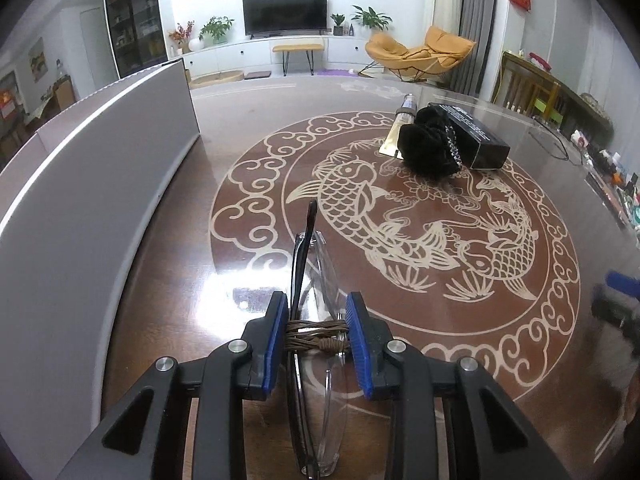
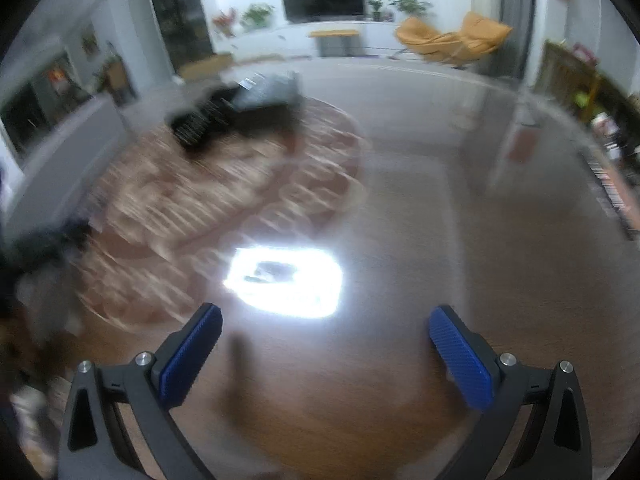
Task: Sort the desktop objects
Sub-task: 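Grasp the black knit bag with the right tool while the left tool holds the glasses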
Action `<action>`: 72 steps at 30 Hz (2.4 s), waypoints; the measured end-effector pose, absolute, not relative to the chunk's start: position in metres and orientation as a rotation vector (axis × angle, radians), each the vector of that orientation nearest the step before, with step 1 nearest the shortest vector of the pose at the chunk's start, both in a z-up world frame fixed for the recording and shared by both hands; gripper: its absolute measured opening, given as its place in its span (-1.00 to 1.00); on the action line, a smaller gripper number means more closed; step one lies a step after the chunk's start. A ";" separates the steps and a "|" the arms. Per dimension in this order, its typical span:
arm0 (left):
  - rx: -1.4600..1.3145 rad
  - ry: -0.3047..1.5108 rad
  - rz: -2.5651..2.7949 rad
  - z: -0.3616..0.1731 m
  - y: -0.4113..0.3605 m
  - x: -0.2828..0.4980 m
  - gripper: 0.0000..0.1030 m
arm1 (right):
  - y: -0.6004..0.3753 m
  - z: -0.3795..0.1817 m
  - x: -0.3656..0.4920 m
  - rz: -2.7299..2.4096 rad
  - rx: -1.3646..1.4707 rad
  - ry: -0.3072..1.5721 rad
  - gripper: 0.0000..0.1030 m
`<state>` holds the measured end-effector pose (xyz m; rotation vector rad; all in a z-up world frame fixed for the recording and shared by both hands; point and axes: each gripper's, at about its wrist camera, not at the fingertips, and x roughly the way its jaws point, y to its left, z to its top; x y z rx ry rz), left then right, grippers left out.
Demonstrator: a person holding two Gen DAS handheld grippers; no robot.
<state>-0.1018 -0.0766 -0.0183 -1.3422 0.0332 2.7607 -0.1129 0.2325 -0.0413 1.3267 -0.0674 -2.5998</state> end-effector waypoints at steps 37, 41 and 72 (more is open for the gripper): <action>-1.308 0.016 2.717 -0.018 -0.074 -0.075 -0.32 | 0.188 -0.026 -0.056 -2.423 1.238 0.141 0.38; -1.401 0.115 2.740 -0.022 -0.066 -0.079 0.85 | 0.191 -0.041 -0.065 -2.470 1.279 0.160 0.79; -1.492 0.095 2.638 -0.026 -0.068 -0.092 1.00 | 0.195 -0.045 -0.092 -2.486 1.408 0.161 1.00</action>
